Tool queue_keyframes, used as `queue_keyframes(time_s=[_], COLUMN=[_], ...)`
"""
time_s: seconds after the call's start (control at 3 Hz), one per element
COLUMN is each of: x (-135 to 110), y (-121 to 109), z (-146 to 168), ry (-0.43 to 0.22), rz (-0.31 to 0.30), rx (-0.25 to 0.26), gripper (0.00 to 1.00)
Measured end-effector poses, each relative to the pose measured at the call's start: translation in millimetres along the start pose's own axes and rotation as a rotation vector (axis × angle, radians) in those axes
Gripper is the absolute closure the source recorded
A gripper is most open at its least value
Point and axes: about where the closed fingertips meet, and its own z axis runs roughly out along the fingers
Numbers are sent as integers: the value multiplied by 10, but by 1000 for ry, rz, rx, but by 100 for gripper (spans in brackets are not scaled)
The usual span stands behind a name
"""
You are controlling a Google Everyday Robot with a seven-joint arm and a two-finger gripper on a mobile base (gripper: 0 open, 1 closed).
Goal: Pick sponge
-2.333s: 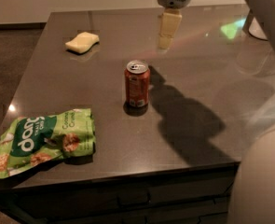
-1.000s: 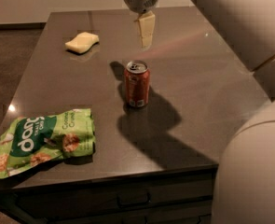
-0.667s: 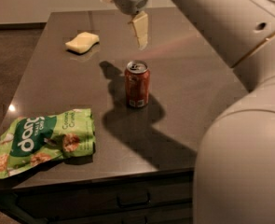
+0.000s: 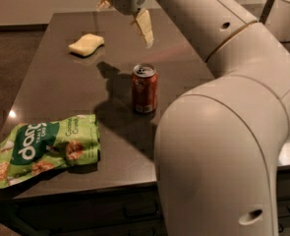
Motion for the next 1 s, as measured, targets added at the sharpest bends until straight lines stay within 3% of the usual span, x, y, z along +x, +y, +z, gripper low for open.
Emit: queue_keyframes(time_s=[1.0], x=[35], y=[-108], z=[125], ry=[23], rz=[-46], rx=[-22], gripper=[0])
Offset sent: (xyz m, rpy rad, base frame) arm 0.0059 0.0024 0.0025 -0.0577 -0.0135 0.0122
